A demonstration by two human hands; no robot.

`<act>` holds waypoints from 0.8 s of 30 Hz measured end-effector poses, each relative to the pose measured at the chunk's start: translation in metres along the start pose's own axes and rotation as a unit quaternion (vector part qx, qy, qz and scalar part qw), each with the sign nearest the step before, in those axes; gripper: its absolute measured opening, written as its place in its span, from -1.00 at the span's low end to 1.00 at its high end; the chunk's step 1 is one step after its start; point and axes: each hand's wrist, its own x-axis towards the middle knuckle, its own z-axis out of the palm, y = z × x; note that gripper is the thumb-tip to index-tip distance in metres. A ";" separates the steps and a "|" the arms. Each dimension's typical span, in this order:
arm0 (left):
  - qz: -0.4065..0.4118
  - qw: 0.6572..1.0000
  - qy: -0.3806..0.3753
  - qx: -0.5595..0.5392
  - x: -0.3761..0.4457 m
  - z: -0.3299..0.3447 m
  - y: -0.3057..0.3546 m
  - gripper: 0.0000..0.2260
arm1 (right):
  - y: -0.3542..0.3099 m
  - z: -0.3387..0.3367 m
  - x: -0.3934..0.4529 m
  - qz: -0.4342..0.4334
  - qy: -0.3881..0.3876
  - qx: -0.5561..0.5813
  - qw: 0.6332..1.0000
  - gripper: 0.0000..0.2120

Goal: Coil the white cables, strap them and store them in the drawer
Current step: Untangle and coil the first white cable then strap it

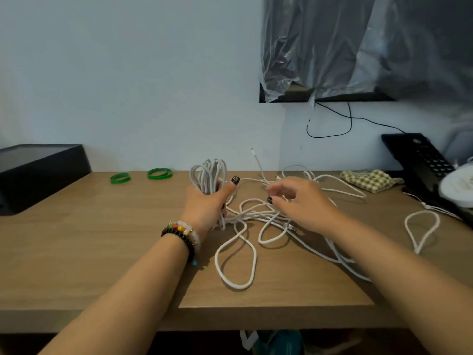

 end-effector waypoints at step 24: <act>-0.059 0.858 -0.189 0.474 0.034 0.075 0.030 -0.73 | 0.030 -0.006 -0.055 -0.041 -0.093 -0.283 0.954 -0.54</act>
